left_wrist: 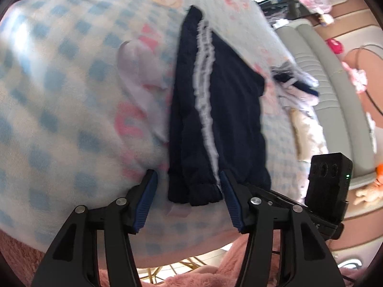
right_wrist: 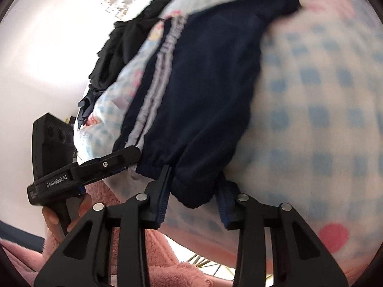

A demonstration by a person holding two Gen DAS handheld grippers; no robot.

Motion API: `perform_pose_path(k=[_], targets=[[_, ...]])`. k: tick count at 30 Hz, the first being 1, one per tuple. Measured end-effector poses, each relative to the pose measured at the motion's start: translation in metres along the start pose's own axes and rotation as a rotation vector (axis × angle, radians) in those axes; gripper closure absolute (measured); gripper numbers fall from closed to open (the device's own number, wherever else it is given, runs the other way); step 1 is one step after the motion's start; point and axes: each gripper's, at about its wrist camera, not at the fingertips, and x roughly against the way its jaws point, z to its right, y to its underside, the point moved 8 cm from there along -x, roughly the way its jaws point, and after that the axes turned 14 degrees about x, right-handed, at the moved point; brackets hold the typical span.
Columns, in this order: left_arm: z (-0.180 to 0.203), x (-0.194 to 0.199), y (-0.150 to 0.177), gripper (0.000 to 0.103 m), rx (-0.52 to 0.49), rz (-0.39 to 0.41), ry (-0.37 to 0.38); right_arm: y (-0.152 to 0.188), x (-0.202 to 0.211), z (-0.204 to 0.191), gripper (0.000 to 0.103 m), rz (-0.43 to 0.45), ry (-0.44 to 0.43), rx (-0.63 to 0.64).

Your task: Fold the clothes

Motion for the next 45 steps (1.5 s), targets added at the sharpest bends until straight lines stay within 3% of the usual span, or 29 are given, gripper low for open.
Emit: perform_pose_path(k=[3, 6, 9, 22, 27, 32, 45], targets=[[-0.001, -0.010, -0.005, 0.048, 0.008, -0.028, 0.009, 0.000, -0.008, 0.008, 0.067, -0.017, 0.008, -0.025], [0.004, -0.010, -0.007, 0.064, -0.021, -0.013, -0.022, -0.004, -0.002, 0.009, 0.076, 0.000, 0.020, -0.014], [0.019, 0.001, -0.002, 0.072, -0.068, 0.012, 0.011, -0.010, 0.017, 0.002, 0.084, 0.043, 0.023, 0.030], [0.044, 0.036, 0.011, 0.076, -0.125, 0.010, 0.122, -0.018, 0.077, -0.019, 0.087, 0.173, -0.037, 0.115], [0.041, 0.035, 0.028, 0.076, -0.153, -0.022, 0.109, -0.005, 0.084, -0.029, 0.087, 0.152, -0.003, 0.160], [0.036, 0.021, 0.033, 0.076, -0.133, -0.050, 0.097, 0.000, 0.078, -0.015, 0.084, 0.124, 0.007, 0.120], [0.067, 0.022, 0.009, 0.076, -0.175, -0.012, 0.143, -0.024, 0.087, -0.004, 0.080, 0.108, 0.039, 0.146]])
